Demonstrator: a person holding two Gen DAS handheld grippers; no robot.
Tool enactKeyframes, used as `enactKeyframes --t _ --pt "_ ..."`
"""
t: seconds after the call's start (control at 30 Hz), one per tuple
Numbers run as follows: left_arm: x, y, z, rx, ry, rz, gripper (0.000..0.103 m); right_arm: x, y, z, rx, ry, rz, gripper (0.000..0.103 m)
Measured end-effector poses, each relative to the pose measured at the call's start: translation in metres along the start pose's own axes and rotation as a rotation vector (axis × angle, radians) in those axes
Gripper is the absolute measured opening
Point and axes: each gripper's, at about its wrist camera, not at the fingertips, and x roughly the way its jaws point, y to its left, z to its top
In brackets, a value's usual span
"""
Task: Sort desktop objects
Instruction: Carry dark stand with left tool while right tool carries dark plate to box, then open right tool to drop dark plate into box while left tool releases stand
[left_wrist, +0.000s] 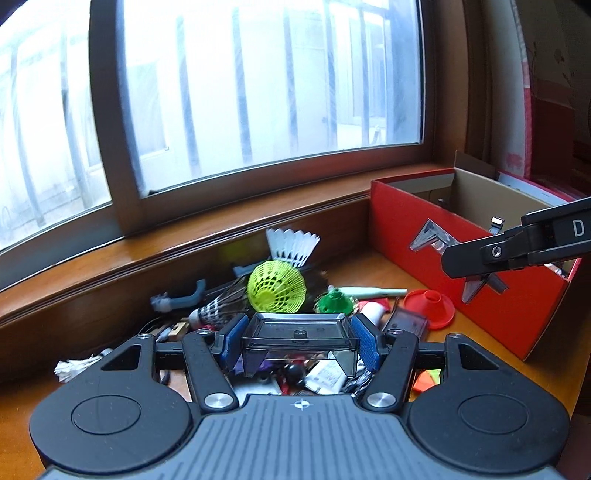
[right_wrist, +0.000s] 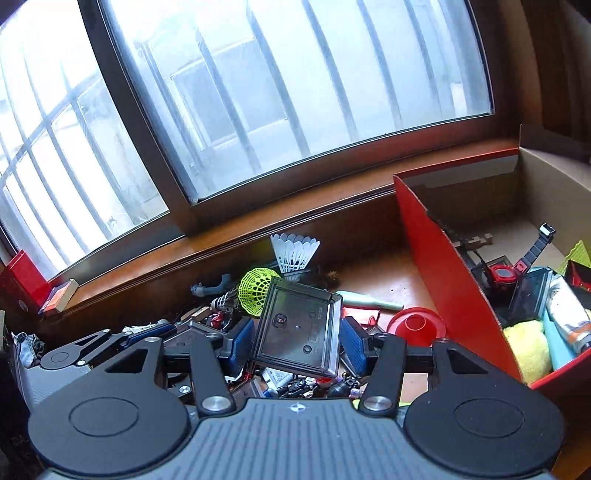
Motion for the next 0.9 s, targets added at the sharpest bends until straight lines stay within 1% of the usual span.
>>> enactKeyframes --t 0.33,0.6,0.9 --pt "0.02 -0.04 0.025 0.031 -0.019 -0.034 0.061 -0.02 -0.041 0.016 0.016 -0.051 -0.008 0.054" --pt "0.034 -0.068 0.043 0.054 -0.029 -0.052 0.061 -0.028 -0.077 0.024 0.053 -0.08 -0.027 0.054" --pt "0.05 -0.108 0.076 0.13 -0.068 -0.093 0.061 -0.038 -0.118 0.034 0.095 -0.113 -0.049 0.054"
